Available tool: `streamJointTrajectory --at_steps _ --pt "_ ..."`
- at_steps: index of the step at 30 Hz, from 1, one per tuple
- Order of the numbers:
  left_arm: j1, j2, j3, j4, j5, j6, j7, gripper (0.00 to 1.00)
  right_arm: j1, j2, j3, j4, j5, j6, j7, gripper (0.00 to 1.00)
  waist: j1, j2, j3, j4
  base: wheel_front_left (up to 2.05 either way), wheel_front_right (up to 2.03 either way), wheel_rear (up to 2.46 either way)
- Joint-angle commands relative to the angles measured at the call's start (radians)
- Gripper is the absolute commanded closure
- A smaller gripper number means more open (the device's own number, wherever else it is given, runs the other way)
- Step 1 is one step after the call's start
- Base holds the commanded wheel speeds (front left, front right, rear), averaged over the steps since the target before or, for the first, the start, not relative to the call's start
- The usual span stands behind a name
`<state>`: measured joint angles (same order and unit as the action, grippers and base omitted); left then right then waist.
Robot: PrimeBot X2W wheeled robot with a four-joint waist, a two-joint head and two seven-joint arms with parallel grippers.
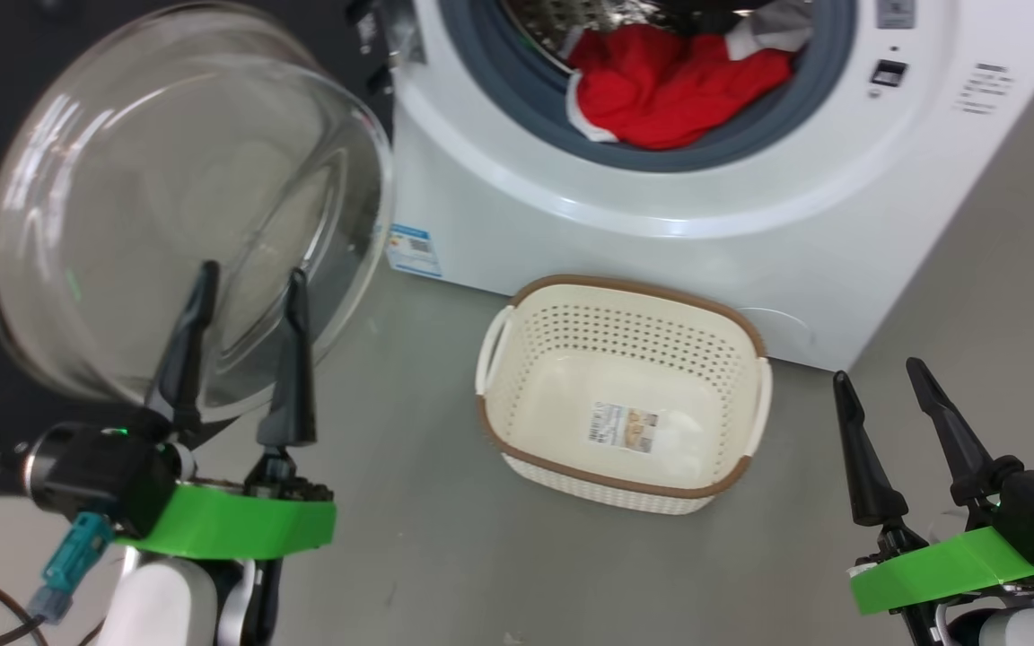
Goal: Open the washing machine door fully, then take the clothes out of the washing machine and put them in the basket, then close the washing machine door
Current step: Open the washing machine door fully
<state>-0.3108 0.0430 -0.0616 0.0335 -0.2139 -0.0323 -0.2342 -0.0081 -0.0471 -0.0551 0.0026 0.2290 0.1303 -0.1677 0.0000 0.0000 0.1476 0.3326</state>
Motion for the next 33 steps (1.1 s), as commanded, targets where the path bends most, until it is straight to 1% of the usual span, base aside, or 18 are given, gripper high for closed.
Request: streamJointTrajectory --at_steps 1,5,12,15,19,27,30,33 --pt "-0.001 0.017 0.023 -0.033 -0.012 -0.014 0.004 0.00 -0.035 -0.003 0.017 -0.018 0.009 0.000 -0.014 0.00 0.0000 0.0000 -0.012 -0.037 0.00 0.00 0.00" --pt "0.021 0.021 -0.001 -0.027 -0.038 -0.038 0.021 0.00 -0.037 -0.003 0.002 0.000 0.003 0.000 -0.030 0.00 0.0000 0.0000 -0.021 -0.085 0.00 0.00 0.00" --pt "0.062 0.020 -0.012 -0.004 -0.064 -0.041 0.037 0.00 -0.023 -0.003 -0.040 0.012 -0.003 0.000 -0.050 0.00 0.0000 0.0000 -0.044 -0.159 0.00 0.00 0.00" --pt "0.077 0.028 -0.020 -0.001 -0.072 -0.049 0.036 0.00 -0.015 -0.003 -0.053 0.012 -0.020 0.000 -0.054 0.00 0.0000 0.0000 -0.053 -0.186 0.00 0.00 0.00" --pt "0.105 0.039 -0.015 0.000 -0.090 -0.056 0.029 0.00 -0.004 -0.003 -0.069 0.008 -0.015 0.000 -0.061 0.00 0.0000 0.0000 -0.064 -0.224 0.00 0.00 0.00" --pt "0.176 0.065 0.008 0.016 -0.080 -0.030 0.019 0.00 0.037 -0.003 -0.097 0.008 -0.011 0.000 -0.075 0.00 0.0000 0.0000 -0.098 -0.301 0.00 0.00 0.00" --pt "0.222 0.072 0.019 0.019 -0.089 -0.021 0.023 0.00 0.059 -0.003 -0.092 0.004 0.009 0.000 -0.082 0.00 0.0000 0.0000 -0.116 -0.342 0.00 0.00 0.00" --pt "0.254 0.080 0.033 0.019 -0.094 -0.012 0.022 0.00 0.078 -0.003 -0.084 -0.006 0.002 0.000 -0.085 0.00 0.0000 0.0000 -0.128 -0.365 0.00 0.00 0.00"
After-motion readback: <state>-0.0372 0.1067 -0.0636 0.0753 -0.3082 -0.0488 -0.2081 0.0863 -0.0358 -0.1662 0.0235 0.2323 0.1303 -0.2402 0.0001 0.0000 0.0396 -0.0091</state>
